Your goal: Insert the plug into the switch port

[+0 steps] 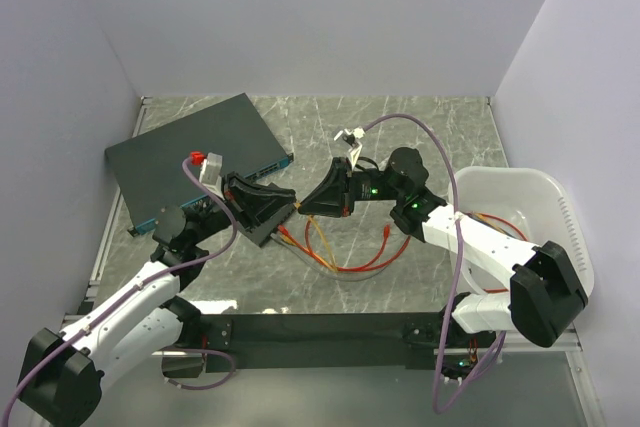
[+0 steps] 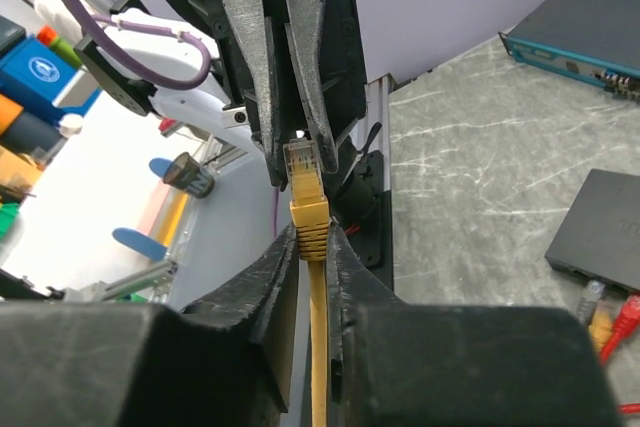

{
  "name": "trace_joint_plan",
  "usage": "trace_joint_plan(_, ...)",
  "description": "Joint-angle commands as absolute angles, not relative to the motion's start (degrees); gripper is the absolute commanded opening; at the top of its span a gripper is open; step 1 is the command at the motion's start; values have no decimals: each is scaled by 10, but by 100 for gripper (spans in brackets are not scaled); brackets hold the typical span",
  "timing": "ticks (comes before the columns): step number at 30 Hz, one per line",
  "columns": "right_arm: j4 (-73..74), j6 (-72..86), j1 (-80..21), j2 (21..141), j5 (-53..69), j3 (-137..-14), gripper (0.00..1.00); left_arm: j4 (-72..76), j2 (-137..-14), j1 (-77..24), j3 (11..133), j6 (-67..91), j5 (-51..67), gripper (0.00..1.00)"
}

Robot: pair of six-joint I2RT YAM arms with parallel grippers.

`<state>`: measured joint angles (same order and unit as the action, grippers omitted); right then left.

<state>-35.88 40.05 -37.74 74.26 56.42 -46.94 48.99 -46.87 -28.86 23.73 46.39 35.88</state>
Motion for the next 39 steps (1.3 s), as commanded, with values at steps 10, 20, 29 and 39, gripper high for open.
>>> trace_joint_plan(10, -261, 328, -379, 723, 509, -497, 0, 381, -474, -287, 290, 422, 328, 44)
trace_joint_plan(20, -8, 178, -390, 762, 240, -515, 0, 230, -513, -235, 294, 395, 192, 80)
trace_joint_plan(29, 66, 150, -471, 889, 54, -582, 0, 228, -659, -146, 303, 403, 190, 72)
trace_joint_plan(39, 49, 142, -499, 993, 50, -623, 0, 262, -798, -110, 328, 389, 187, 63)
